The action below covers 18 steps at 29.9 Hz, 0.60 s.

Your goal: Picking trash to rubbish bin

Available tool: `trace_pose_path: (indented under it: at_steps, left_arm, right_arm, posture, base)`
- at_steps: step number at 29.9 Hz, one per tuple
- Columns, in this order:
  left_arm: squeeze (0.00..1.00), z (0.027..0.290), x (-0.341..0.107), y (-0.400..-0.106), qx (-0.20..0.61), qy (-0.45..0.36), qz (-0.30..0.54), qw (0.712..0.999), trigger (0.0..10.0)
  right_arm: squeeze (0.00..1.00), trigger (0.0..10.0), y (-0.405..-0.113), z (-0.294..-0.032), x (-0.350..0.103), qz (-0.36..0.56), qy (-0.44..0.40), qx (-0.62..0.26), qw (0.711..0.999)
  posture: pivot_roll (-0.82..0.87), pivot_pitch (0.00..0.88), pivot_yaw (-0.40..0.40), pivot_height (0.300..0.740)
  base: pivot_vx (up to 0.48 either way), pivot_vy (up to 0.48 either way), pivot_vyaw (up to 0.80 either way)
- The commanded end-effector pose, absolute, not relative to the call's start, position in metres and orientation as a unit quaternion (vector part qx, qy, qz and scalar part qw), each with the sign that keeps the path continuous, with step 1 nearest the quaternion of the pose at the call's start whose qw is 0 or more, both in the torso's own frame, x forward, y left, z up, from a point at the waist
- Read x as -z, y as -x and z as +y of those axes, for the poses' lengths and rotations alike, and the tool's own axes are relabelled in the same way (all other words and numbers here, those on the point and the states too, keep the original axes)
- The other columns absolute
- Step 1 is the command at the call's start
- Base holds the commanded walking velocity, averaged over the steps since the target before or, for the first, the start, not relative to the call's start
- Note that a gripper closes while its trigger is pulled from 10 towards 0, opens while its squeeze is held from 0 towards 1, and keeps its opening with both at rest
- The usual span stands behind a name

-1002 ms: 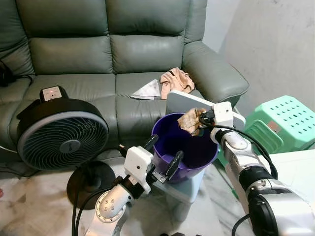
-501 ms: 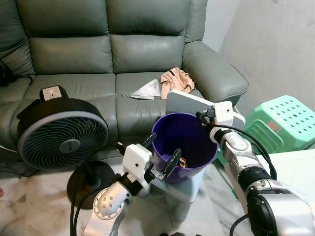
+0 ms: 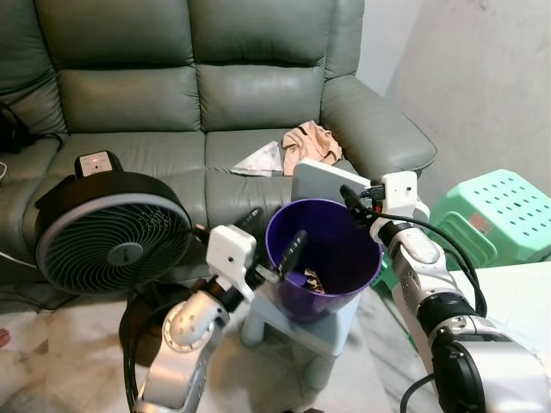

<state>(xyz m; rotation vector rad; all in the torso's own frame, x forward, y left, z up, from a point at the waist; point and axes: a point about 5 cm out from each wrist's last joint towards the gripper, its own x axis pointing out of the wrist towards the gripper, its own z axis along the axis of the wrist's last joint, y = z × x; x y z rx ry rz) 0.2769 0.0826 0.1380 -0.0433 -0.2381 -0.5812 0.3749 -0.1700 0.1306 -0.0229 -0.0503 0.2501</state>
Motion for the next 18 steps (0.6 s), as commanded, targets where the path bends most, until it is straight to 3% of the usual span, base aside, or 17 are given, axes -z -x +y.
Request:
trace_pose_path:
  at_steps: [1, 11, 18]
  left_arm:
    - [0.00, 0.091, -0.137, -0.284, 0.261, 0.018, -0.113, 0.958, 10.0]
    - [0.00, 0.135, -0.144, -0.318, 0.151, 0.015, -0.110, 0.982, 10.0]
    - [0.00, 0.149, -0.147, -0.326, 0.135, 0.061, -0.106, 0.983, 10.0]
  right_arm:
    - [1.00, 10.0, -0.373, -0.178, -0.135, -0.048, 0.005, -0.115, 0.992]
    - [1.00, 10.0, -0.356, -0.185, -0.145, -0.134, -0.012, -0.110, 0.985]
    - [1.00, 10.0, -0.337, -0.191, -0.151, -0.184, -0.022, -0.092, 0.978]
  posture:
    - [0.10, 0.000, -0.085, 0.715]
    - [0.08, 0.000, -0.053, 0.715]
    - [0.06, 0.000, -0.034, 0.715]
  base:
    - [0.000, 0.000, 0.00]
    - [0.000, 0.000, 0.00]
    - [0.000, 0.000, 0.00]
